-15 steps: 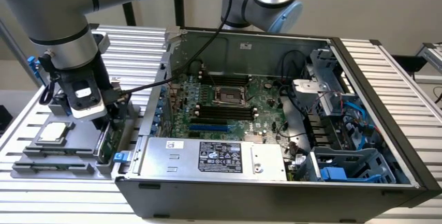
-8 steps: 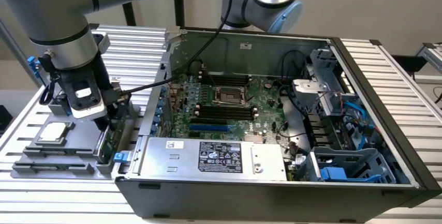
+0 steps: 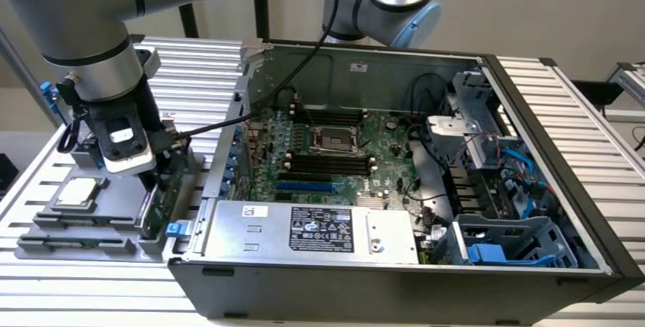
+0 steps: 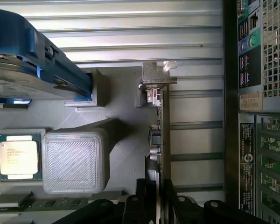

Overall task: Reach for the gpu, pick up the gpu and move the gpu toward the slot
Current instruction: 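Pick up the gpu and move the gpu toward the slot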

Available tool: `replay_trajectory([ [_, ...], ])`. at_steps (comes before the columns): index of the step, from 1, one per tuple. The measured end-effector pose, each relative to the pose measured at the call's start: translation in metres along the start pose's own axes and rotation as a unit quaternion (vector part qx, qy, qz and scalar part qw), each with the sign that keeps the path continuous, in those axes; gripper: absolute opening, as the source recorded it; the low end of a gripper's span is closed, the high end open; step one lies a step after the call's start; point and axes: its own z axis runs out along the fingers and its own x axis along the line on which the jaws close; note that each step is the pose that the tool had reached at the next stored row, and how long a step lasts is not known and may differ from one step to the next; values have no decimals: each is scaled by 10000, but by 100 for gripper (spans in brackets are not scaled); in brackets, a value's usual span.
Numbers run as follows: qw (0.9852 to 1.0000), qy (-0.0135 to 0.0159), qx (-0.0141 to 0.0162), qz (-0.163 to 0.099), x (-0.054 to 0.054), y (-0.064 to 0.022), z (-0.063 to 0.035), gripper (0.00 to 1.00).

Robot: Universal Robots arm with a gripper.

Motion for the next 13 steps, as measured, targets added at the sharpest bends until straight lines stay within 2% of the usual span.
replay_trajectory([
  [4, 10000, 10, -4, -59, 0, 1, -4, 26],
  [13, 9998, 60, -14, -194, -1, -1, -39, 26],
])
